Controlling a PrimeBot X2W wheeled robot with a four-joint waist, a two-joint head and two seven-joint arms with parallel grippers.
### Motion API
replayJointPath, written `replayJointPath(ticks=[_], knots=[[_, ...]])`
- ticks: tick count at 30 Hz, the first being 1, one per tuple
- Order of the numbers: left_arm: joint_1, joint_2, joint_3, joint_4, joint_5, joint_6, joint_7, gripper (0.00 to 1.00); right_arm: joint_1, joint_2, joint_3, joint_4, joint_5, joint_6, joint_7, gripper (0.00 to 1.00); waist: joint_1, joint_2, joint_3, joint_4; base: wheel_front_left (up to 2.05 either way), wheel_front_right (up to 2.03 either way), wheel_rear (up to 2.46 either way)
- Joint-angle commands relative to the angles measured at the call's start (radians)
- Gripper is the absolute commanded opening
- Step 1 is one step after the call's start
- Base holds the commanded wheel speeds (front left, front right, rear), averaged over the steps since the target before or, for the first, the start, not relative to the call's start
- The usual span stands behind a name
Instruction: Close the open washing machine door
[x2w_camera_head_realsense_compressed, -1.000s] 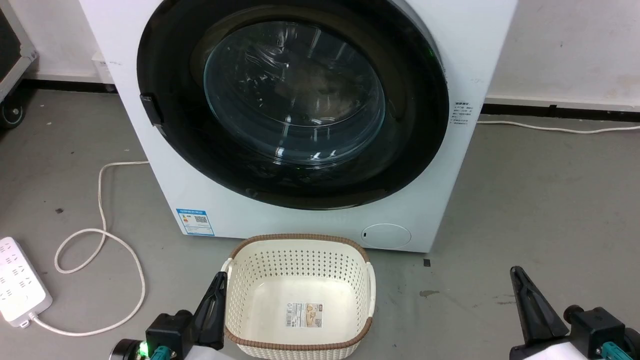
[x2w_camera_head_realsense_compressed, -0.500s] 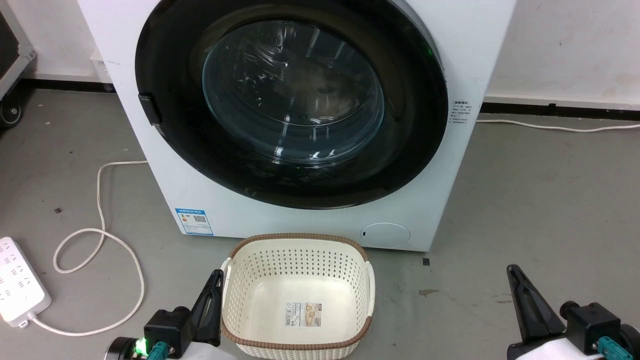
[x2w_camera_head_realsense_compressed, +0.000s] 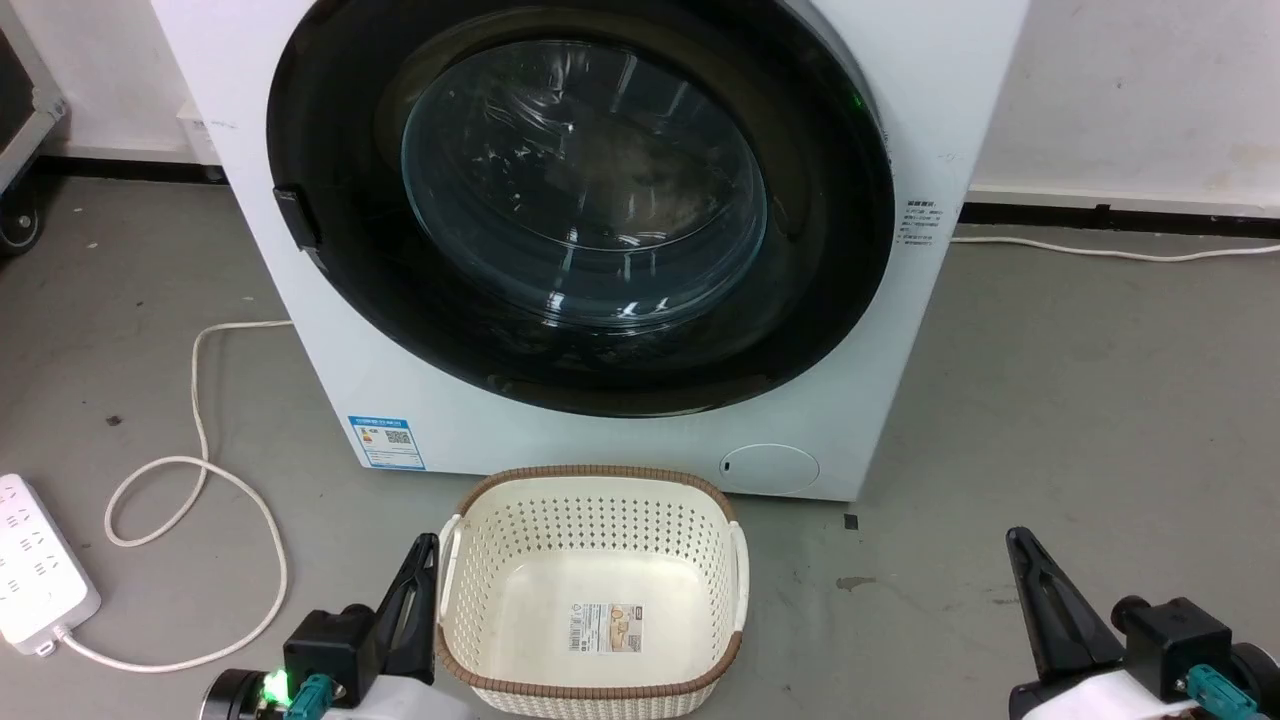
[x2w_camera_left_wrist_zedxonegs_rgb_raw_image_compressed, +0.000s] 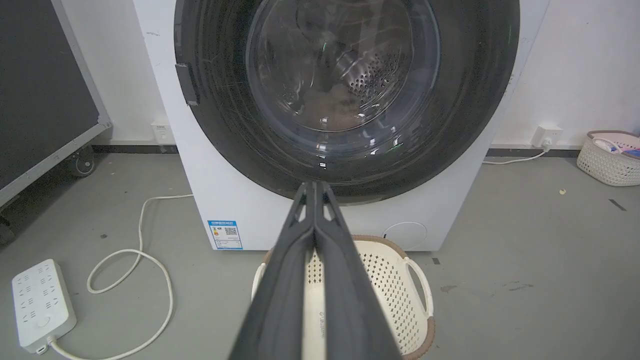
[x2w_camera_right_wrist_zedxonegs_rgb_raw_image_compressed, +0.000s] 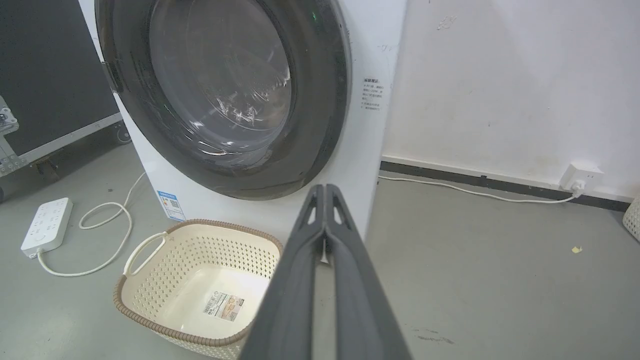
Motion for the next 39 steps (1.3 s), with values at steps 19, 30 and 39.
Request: replayJointPath(ticks=[19,30,39], knots=[[-0.018,-0.001,0.015,-0.028,0.023,0.02,0.042,0.0,-0.029,0.003,0.014,-0.02,-0.013,0.0,0.041,0.0,0.0,0.0,0.003,-0.003,0.0,0.0,0.0],[-0.022,-0.002,0.023,-0.041,0.033,0.028,0.065,0.0,-0.035,0.004,0.021,-0.027,-0.015,0.0,0.063,0.0,0.0,0.0,0.005,-0.005,0.0,0.0,0.0],[-0.025,-0.002,0.03,-0.053,0.041,0.036,0.085,0.0,-0.041,0.004,0.027,-0.033,-0.018,0.0,0.083,0.0,0.0,0.0,0.007,-0.007,0.0,0.0,0.0]])
